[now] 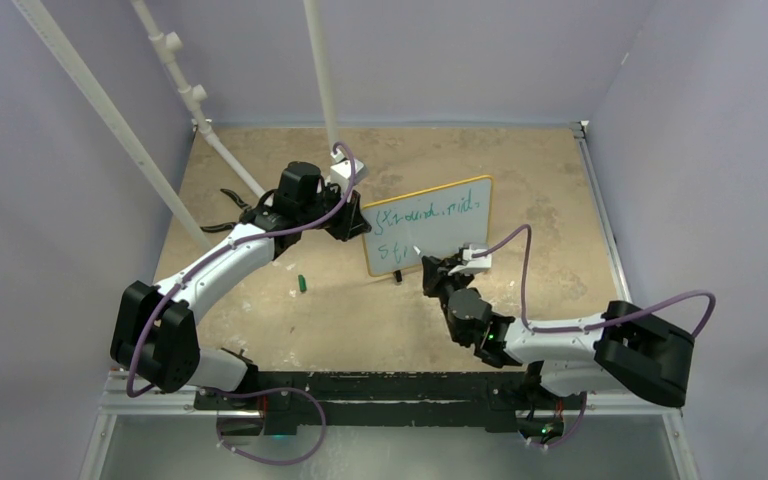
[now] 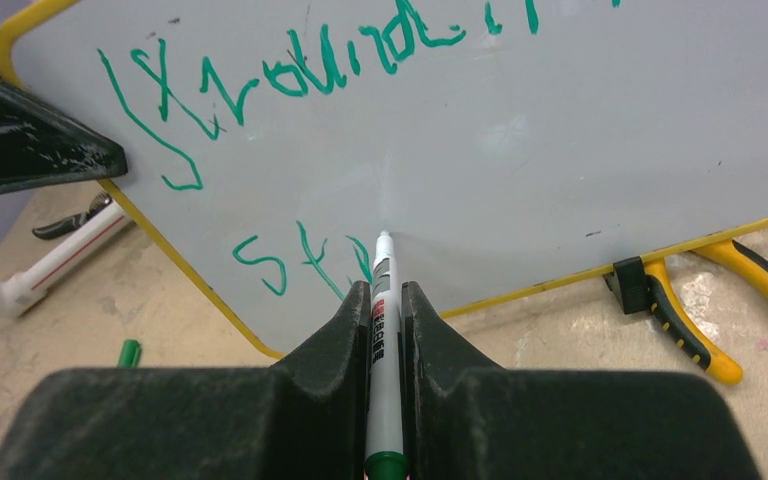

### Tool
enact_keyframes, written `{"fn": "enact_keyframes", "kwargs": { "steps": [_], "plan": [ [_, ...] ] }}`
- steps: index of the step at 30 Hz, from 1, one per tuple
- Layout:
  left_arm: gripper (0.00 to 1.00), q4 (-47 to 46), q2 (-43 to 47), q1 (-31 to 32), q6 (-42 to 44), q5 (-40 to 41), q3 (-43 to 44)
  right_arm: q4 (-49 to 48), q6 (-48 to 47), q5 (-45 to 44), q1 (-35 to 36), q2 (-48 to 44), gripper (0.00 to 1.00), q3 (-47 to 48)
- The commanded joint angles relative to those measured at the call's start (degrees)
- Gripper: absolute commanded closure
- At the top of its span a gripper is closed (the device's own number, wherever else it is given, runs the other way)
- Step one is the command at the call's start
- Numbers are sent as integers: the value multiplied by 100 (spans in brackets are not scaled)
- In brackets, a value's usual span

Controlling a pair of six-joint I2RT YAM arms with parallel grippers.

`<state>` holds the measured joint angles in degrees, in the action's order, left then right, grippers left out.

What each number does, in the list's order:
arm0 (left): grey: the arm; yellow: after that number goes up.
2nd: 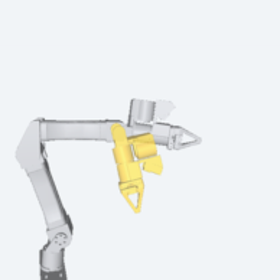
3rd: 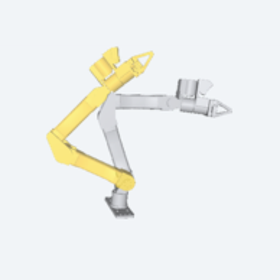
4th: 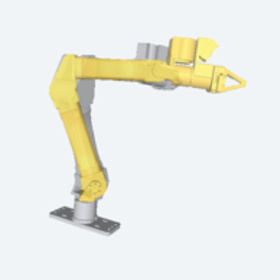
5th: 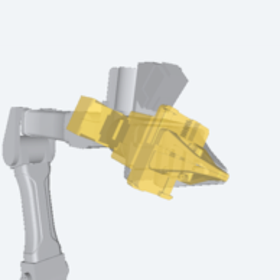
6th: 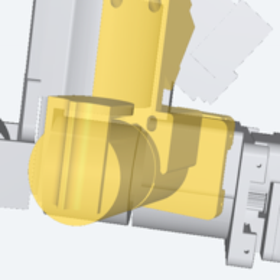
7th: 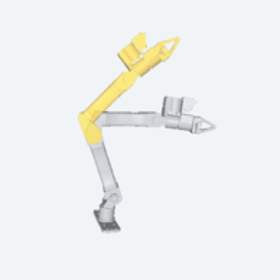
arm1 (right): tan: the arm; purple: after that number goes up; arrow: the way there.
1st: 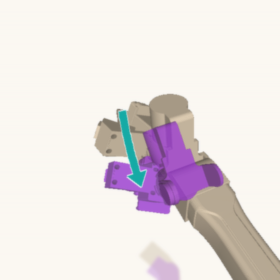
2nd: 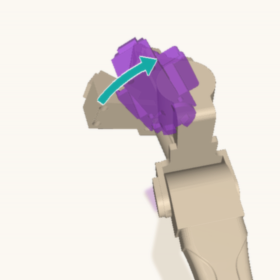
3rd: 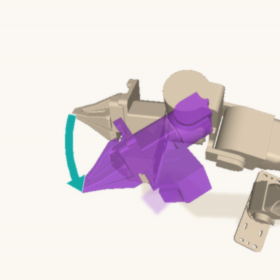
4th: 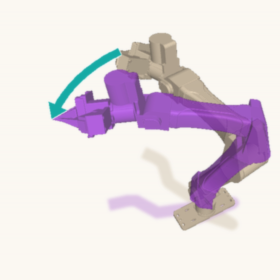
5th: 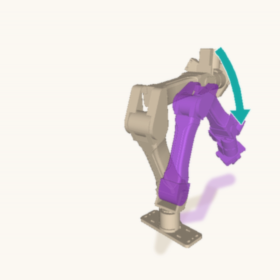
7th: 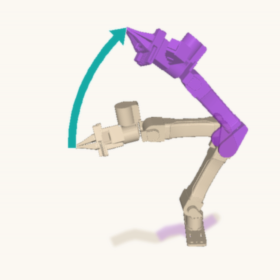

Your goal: Write a sentence on the whiteboard

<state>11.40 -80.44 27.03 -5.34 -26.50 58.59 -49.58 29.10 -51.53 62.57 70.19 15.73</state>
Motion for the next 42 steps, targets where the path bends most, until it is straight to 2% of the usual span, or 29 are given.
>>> {"fn": "enact_keyframes", "kwargs": {
  "steps": [1, 12, 24, 42],
  "plan": [
    [100, 73, 2, -44, 75, 312, -4, -352, -156, -43, -16, 153, 100, 123],
    [100, 80, 5, -47, 83, 312, 4, -719, -425, 212, -21, 372, 100, 138],
    [100, 83, 11, -48, 86, 314, 4, -364, -203, 272, -16, 508, 100, 242],
    [100, 73, 12, -45, 77, 312, 1, -79, -131, 127, -25, -3, 100, 35]
  ]
}}
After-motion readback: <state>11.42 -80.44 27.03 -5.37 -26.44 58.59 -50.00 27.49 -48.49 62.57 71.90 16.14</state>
